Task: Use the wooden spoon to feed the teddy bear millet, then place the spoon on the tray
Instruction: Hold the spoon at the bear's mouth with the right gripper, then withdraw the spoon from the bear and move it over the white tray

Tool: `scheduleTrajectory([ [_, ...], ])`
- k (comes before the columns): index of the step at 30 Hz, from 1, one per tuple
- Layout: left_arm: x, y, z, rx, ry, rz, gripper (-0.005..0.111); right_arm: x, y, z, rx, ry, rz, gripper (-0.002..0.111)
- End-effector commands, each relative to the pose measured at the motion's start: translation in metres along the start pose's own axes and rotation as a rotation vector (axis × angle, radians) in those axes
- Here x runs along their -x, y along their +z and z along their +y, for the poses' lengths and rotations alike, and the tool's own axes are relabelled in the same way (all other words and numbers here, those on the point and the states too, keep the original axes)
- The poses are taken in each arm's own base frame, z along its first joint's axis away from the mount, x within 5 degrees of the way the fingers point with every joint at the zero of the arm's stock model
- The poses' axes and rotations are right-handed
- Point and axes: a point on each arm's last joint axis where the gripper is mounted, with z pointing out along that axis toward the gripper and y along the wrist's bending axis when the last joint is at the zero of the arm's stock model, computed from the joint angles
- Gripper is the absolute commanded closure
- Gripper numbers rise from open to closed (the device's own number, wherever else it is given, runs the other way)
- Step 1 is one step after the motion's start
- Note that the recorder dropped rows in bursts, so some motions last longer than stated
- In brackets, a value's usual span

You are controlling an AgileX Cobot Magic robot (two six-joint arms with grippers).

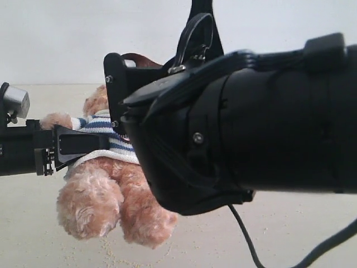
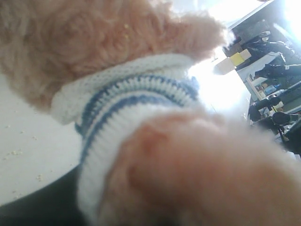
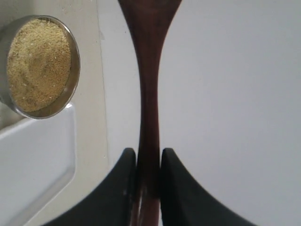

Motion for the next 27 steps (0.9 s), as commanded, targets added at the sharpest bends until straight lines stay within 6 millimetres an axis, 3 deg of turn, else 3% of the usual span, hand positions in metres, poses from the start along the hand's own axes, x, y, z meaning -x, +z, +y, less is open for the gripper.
scheduleTrajectory([
  [1,0.003,-0.001,-0.004,-0.036,-0.002,-0.023,0.102,0.011,0.008,0.013,-0.025,-0.18,-0.009,0.109],
  [8,0.003,-0.001,-0.004,-0.036,-0.002,-0.023,0.102,0.024,0.018,0.02,-0.179,-0.315,0.016,0.109],
  [12,0.003,-0.001,-0.004,-0.036,-0.002,-0.023,0.102,0.019,0.015,0.015,-0.156,-0.166,0.013,0.109],
  [21,0.003,-0.001,-0.004,-0.036,-0.002,-0.023,0.102,-0.009,0.003,0.008,0.093,0.121,0.095,0.109],
  [27,0.003,-0.001,-0.004,-0.036,-0.002,-0.023,0.102,-0.037,0.008,-0.002,0.243,0.276,0.19,0.109],
])
